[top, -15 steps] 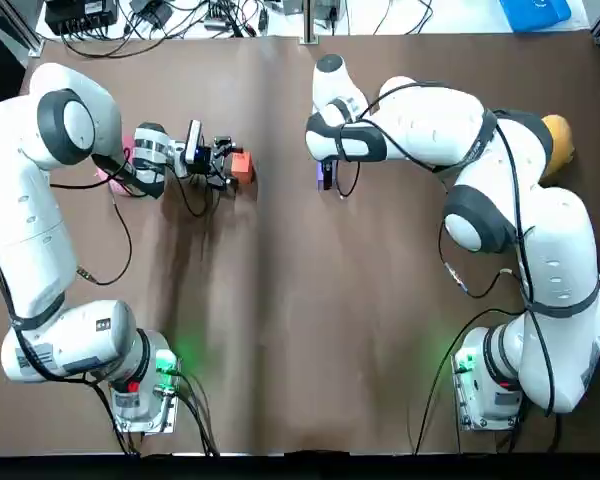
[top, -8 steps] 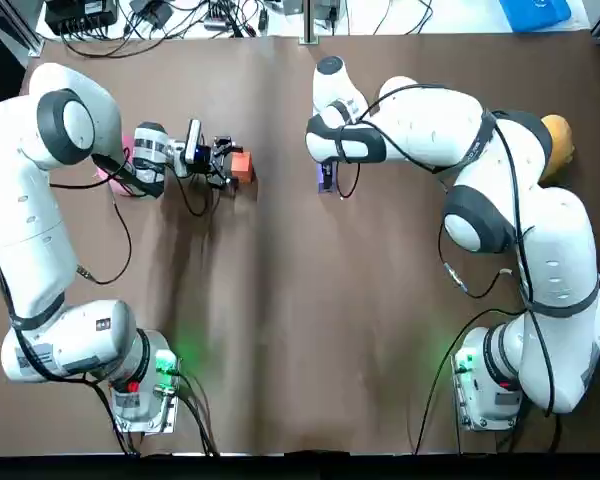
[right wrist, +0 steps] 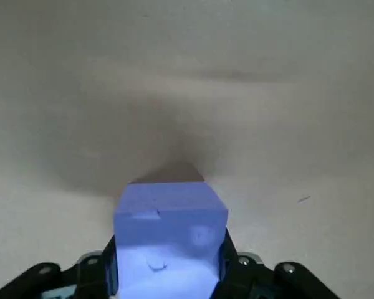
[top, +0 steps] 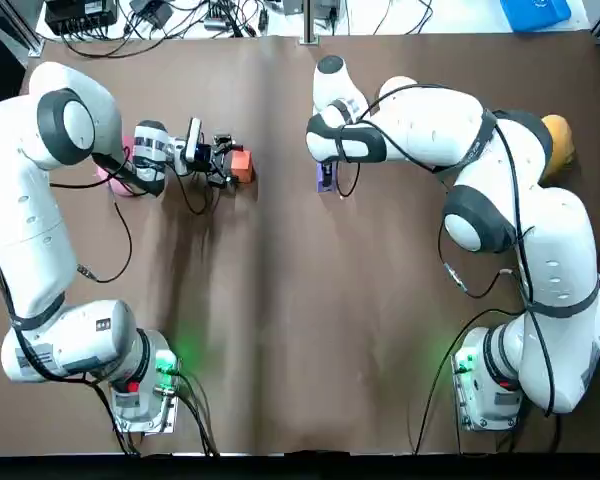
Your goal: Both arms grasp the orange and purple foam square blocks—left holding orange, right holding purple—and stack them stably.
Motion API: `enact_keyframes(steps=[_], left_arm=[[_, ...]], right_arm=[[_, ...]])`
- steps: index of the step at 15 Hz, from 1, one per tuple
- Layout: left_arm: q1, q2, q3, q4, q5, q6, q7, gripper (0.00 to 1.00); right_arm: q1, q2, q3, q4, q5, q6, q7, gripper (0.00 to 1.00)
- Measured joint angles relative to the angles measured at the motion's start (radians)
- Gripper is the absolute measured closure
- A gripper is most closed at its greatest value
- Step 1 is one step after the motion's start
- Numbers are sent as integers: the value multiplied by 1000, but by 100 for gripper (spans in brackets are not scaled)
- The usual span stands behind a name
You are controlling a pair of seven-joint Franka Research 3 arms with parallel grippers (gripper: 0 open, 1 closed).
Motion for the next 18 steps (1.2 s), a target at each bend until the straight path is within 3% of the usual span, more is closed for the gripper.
enact_keyframes(steps=[18], left_arm=[[-15,3,1,1,0,24,-1,0]], right_arm=[[0,0,-2,0,0,5,0,40]])
